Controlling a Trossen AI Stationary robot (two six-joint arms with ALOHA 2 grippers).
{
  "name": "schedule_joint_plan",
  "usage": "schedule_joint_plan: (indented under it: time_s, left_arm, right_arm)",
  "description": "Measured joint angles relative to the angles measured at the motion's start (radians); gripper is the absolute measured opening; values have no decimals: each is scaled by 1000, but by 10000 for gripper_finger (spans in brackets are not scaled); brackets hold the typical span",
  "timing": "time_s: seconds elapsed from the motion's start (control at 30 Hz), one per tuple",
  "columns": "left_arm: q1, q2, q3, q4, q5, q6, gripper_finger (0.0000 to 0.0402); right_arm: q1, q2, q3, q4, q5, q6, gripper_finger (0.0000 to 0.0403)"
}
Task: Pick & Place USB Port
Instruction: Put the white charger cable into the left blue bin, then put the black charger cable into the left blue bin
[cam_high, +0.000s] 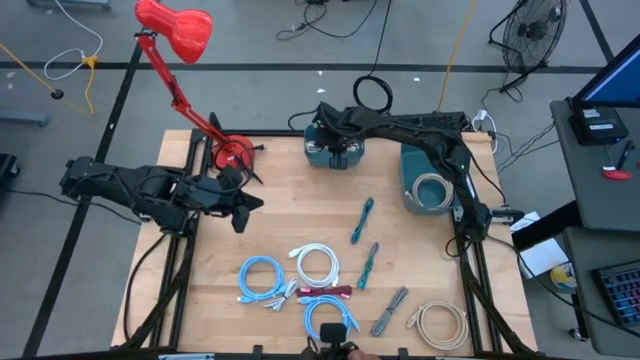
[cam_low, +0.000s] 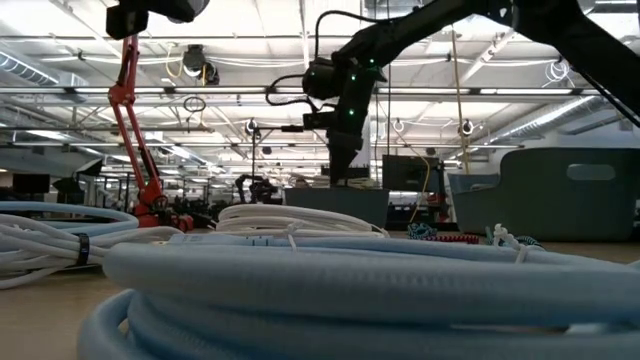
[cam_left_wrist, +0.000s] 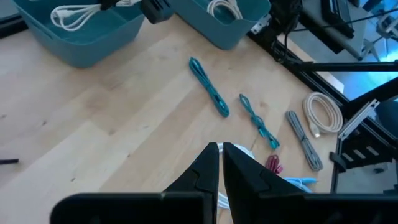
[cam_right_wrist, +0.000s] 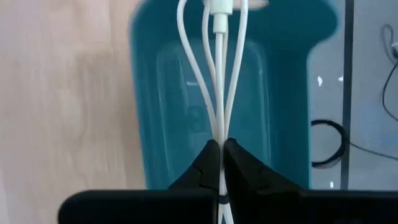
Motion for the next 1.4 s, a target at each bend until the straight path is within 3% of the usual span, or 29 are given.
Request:
schedule_joint_plan:
  time_s: [0.43,0.83,1.0,1.2,1.4]
  left_arm:
    - [-12,5,0,0,-3,-7,24]
    - [-22,5,0,0,-6,-9,24]
    - [-47,5,0,0,-17,-13,24]
    - [-69,5,0,0,-47,-18,24]
    - [-71,5,0,1,-49,-19,24]
  right_arm:
    - [-15,-1,0,-62,-4,32,1]
    - [10,-1,0,-21,4,25,63]
    - [10,-1,0,-15,8,30,74]
    - [17,-2,0,-9,87,60,85]
    - [80,-92,-2,-36,101,137,85]
